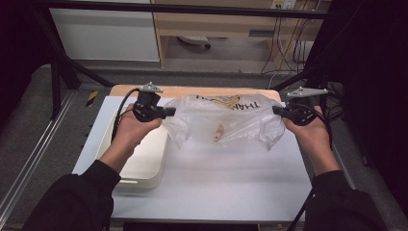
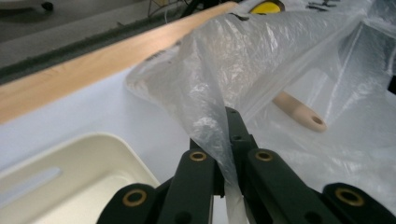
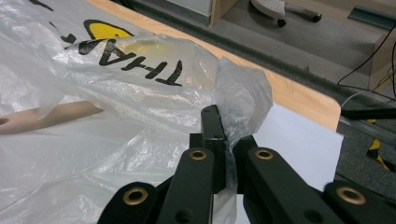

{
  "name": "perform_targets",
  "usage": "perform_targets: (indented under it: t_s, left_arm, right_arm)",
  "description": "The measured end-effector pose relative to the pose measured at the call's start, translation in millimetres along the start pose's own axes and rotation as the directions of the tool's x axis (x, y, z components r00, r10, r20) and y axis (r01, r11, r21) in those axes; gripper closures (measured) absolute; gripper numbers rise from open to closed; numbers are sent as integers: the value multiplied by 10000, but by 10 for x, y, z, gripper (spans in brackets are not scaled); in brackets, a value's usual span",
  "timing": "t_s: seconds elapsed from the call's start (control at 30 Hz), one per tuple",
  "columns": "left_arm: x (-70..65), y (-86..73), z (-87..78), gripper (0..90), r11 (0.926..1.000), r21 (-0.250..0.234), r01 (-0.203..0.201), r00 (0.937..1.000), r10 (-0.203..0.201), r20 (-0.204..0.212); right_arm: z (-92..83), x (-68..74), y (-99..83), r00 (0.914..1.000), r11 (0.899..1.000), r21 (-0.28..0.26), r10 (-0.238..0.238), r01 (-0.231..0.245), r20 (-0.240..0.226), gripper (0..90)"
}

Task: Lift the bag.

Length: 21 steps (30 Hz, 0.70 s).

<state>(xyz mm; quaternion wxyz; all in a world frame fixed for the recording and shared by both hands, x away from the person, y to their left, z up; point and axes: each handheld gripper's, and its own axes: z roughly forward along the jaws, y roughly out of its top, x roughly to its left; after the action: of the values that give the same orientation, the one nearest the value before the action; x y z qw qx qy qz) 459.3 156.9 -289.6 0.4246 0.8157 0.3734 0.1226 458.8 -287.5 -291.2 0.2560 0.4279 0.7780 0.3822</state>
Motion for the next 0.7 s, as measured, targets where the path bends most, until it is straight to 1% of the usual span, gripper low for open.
perform_targets:
  t_s: [0.03, 0.13, 0.27, 0.37, 0.5, 0.7]
  left_arm:
    - [-30, -51, 9, 900, 10000, 51, -54, 10000, 54, 45]
    - [-85, -185, 34, 900, 9999, 118, -16, 9998, 13, 197]
    - [-136, -290, 41, 900, 9998, 217, -39, 9992, 30, 403]
    - [-158, -323, 45, 900, 9997, 242, -69, 9990, 58, 449]
    - [-141, -328, 39, 900, 9998, 200, -32, 9991, 24, 434]
    - [-112, -340, -8, 900, 9999, 126, 23, 9990, -29, 447]
  right_arm:
    - [-2, 6, -49, 9999, 9999, -16, 109, -109, -36, 900]
    - [-11, 23, -178, 9995, 9996, -35, 267, -267, -140, 900]
    - [-9, 42, -303, 9989, 9992, 19, 400, -400, -225, 900]
    - [-3, 44, -343, 9987, 9989, 10, 463, -463, -225, 900]
    - [-2, 37, -336, 9982, 9987, 21, 511, -511, -302, 900]
    - [-21, 78, -329, 9987, 9995, 52, 324, -322, -394, 900]
